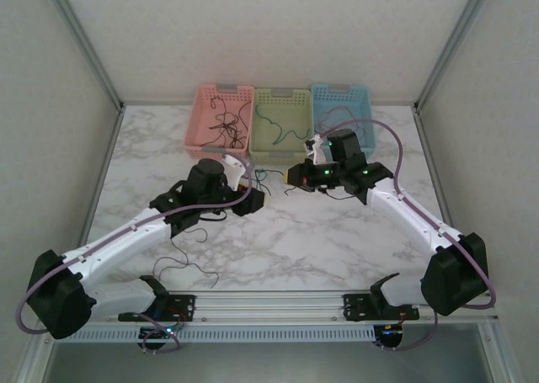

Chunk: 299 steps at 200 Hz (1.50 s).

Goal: Untangle the cables

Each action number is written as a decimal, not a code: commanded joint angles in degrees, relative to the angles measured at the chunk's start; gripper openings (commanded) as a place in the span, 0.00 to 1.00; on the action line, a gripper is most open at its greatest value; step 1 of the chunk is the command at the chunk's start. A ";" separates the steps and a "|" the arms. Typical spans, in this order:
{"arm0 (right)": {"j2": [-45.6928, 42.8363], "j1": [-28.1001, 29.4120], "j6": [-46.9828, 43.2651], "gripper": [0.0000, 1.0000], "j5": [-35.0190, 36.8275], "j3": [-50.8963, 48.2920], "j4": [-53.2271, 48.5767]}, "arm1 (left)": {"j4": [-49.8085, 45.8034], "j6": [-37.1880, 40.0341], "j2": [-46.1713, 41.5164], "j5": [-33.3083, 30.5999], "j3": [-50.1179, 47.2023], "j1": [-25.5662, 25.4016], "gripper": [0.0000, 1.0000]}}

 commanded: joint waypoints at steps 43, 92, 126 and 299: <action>-0.23 0.61 0.19 0.00 -1.39 2.05 -1.48 | 1.67 1.96 1.58 -0.86 1.43 -0.43 0.31; -0.31 0.60 -1.05 0.00 -0.29 2.63 -2.95 | 1.46 1.65 0.93 -2.15 0.76 -0.42 0.02; -1.02 0.22 -4.52 0.00 4.57 4.43 -6.90 | -0.85 1.16 -1.46 -3.71 -0.94 -0.43 0.00; -2.69 -17.50 -14.11 0.00 34.73 1.46 -13.52 | -6.52 -6.92 -23.89 -3.35 -8.04 -0.52 0.00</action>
